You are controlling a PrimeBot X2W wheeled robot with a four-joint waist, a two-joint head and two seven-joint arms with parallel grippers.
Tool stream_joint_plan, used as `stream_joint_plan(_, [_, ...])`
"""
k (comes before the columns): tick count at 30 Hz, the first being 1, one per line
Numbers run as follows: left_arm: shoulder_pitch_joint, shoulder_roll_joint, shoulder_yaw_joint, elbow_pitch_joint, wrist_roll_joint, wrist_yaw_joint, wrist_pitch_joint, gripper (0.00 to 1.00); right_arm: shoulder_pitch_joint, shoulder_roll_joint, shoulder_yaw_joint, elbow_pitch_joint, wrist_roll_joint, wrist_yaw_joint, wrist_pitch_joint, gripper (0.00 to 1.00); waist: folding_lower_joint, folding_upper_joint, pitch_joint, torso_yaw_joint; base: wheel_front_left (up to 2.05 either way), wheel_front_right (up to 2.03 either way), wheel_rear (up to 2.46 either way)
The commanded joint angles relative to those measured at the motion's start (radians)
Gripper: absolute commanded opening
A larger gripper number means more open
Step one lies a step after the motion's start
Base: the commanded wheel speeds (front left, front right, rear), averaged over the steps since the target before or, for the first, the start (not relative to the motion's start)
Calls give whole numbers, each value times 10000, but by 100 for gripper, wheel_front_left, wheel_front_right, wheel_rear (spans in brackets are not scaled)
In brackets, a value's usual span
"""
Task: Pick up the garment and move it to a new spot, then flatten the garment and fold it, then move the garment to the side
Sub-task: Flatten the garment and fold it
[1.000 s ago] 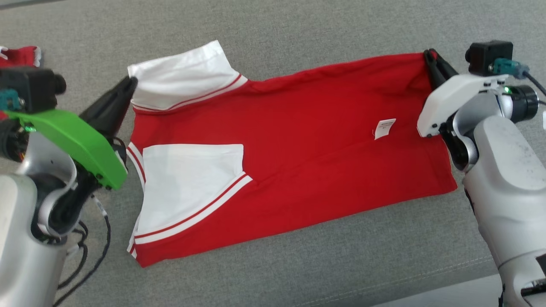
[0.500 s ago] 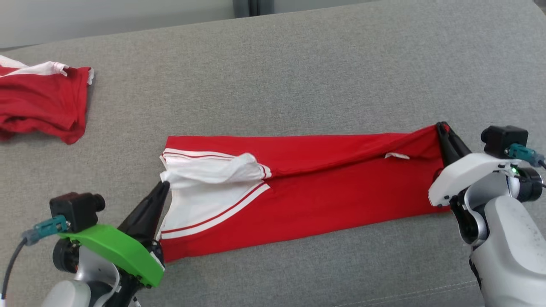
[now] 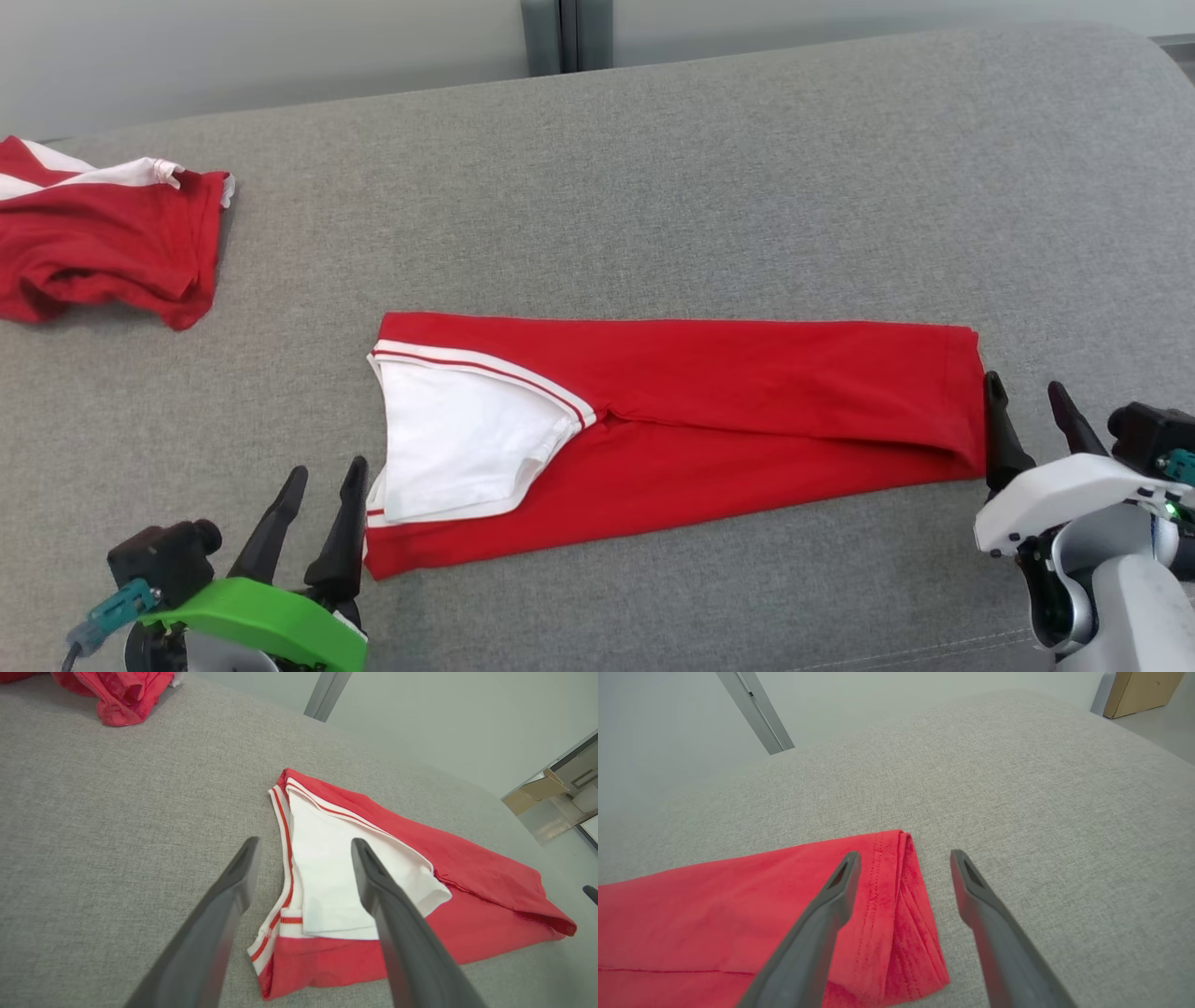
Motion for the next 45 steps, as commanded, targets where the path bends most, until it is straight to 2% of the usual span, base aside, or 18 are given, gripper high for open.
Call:
stream_joint_plan(1, [245, -123, 92, -5, 182, 104, -335, 100, 241, 47, -182, -142, -84, -14, -37, 100, 1, 0, -113, -23, 0, 0, 0])
stream_joint_plan(7, [478, -400, 181, -200, 716, 530, -1387, 100, 596, 159, -678, -531, -275, -14, 377, 100, 1, 0, -303, 1, 0, 0, 0])
stream_joint_plan(13, [158, -511, -14, -289, 1284, 852, -1679, 100, 222, 133, -424, -489, -582, -14, 1495, 100, 1, 0, -282, 226, 0, 0, 0])
stream_joint_plan(21, [-36, -561, -50, -201, 1459, 1010, -1753, 100, -354, -497, -388, 612, -972, -14, 2777, 100, 1, 0, -113, 762, 0, 0, 0])
stream_joint_plan(26, [-110, -546, -40, -140, 1471, 1052, -1775, 100, -525, -699, -328, 1405, -726, -14, 3299, 100, 1, 0, -66, 1053, 0, 0, 0])
stream_joint_plan(27, [-112, -530, -38, -124, 1499, 1077, -1787, 100, -514, -702, -270, 1539, -672, -14, 3406, 96, 1, 0, -71, 1085, 0, 0, 0])
stream_joint_plan(28, [-112, -494, -44, -105, 1555, 1089, -1806, 100, -500, -712, -203, 1679, -595, -10, 3500, 49, 1, 0, -73, 1110, 0, 0, 0])
stream_joint_plan(29, [-115, -483, -65, -104, 1570, 1108, -1817, 100, -505, -721, -165, 1759, -539, -8, 3533, 41, 1, 0, -71, 1128, 0, 0, 0])
stream_joint_plan(30, [-112, -482, -85, -103, 1579, 1128, -1826, 100, -521, -731, -155, 1823, -474, -8, 3522, 16, 1, 0, -74, 1142, 0, 0, 0])
stream_joint_plan(31, [-105, -482, -90, -107, 1574, 1141, -1835, 100, -540, -737, -203, 1824, -442, -8, 3427, 0, 1, 0, -80, 1143, 0, 0, 0])
stream_joint_plan(40, [-151, -380, -215, -150, 1727, 1197, -1773, 100, -1087, -1348, -851, 1727, -346, -17, 2955, 0, 1, 0, -184, 796, 0, 0, 0])
stream_joint_plan(45, [-120, -355, -277, -200, 1750, 1244, -1711, 100, -1078, -1842, -1702, 1422, -483, -17, 3031, 0, 1, 0, -261, 561, 0, 0, 0])
